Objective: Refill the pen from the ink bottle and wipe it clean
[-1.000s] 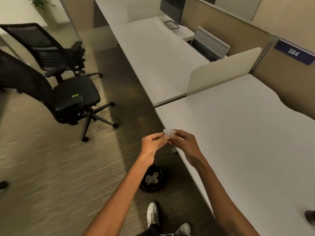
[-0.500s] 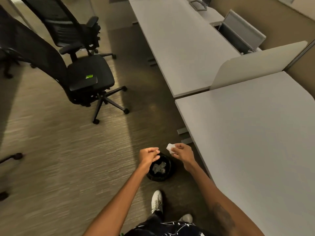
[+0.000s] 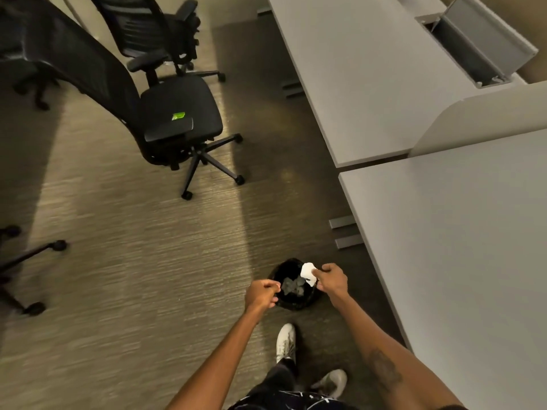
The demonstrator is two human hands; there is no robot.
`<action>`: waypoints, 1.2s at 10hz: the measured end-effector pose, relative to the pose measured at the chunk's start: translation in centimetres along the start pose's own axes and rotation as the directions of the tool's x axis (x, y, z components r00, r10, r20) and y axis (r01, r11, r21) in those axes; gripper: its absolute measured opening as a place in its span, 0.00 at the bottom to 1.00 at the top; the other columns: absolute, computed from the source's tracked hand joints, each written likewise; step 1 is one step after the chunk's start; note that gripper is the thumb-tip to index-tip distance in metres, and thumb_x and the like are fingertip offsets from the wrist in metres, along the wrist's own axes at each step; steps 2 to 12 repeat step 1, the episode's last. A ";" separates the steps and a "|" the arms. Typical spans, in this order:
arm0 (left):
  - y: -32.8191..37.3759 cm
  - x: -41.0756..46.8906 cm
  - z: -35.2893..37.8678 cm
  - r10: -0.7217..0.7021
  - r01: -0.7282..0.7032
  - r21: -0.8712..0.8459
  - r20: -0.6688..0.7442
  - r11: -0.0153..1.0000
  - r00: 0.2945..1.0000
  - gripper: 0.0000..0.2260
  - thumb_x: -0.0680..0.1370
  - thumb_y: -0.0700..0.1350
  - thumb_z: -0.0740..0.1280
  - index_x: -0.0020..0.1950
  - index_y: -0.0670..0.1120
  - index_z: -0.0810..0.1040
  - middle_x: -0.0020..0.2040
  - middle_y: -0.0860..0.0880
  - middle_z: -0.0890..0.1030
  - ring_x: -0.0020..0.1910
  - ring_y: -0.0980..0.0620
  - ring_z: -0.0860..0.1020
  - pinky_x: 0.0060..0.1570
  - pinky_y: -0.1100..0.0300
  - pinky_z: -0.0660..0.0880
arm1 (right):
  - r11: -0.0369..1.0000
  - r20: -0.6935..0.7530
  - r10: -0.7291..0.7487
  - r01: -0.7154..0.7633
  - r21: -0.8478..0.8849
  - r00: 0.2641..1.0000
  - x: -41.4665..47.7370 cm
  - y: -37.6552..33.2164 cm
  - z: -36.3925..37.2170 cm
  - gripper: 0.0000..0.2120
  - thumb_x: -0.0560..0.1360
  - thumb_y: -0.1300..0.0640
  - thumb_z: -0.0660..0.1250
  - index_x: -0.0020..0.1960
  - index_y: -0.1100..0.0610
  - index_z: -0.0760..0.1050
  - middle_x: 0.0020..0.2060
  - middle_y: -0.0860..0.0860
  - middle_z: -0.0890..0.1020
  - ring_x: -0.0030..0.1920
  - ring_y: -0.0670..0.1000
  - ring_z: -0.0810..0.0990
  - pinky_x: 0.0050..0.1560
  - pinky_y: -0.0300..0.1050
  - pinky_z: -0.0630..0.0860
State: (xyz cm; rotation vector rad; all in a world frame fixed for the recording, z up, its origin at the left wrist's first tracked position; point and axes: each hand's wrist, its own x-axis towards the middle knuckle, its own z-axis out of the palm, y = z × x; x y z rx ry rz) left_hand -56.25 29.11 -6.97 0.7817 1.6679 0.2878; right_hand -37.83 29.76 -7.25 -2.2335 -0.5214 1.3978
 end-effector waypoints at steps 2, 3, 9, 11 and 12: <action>-0.2 0.3 0.0 0.003 -0.003 -0.003 -0.013 1.000 1.000 0.09 0.78 0.38 0.66 0.55 0.39 0.82 0.46 0.43 0.83 0.33 0.54 0.76 0.32 0.63 0.73 | 0.998 -0.010 0.003 -0.002 0.056 1.000 0.5 -0.1 0.2 0.22 0.76 0.56 0.71 0.66 0.62 0.72 0.57 0.63 0.81 0.43 0.56 0.81 0.55 0.56 0.81; -0.2 0.3 0.0 0.003 -0.003 -0.003 -0.013 1.000 1.000 0.09 0.78 0.38 0.66 0.55 0.39 0.82 0.46 0.43 0.83 0.33 0.54 0.76 0.32 0.63 0.73 | 0.998 -0.010 0.003 -0.002 0.056 1.000 0.5 -0.1 0.2 0.22 0.76 0.56 0.71 0.66 0.62 0.72 0.57 0.63 0.81 0.43 0.56 0.81 0.55 0.56 0.81; -0.2 0.3 0.0 0.003 -0.003 -0.003 -0.013 1.000 1.000 0.09 0.78 0.38 0.66 0.55 0.39 0.82 0.46 0.43 0.83 0.33 0.54 0.76 0.32 0.63 0.73 | 0.998 -0.010 0.003 -0.002 0.056 1.000 0.5 -0.1 0.2 0.22 0.76 0.56 0.71 0.66 0.62 0.72 0.57 0.63 0.81 0.43 0.56 0.81 0.55 0.56 0.81; -0.2 0.3 0.0 0.003 -0.003 -0.003 -0.013 1.000 1.000 0.09 0.78 0.38 0.66 0.55 0.39 0.82 0.46 0.43 0.83 0.33 0.54 0.76 0.32 0.63 0.73 | 0.998 -0.010 0.003 -0.002 0.056 1.000 0.5 -0.1 0.2 0.22 0.76 0.56 0.71 0.66 0.62 0.72 0.57 0.63 0.81 0.43 0.56 0.81 0.55 0.56 0.81; -0.2 0.3 0.0 0.003 -0.003 -0.003 -0.013 1.000 1.000 0.09 0.78 0.38 0.66 0.55 0.39 0.82 0.46 0.43 0.83 0.33 0.54 0.76 0.32 0.63 0.73 | 0.998 -0.010 0.003 -0.002 0.056 1.000 0.5 -0.1 0.2 0.22 0.76 0.56 0.71 0.66 0.62 0.72 0.57 0.63 0.81 0.43 0.56 0.81 0.55 0.56 0.81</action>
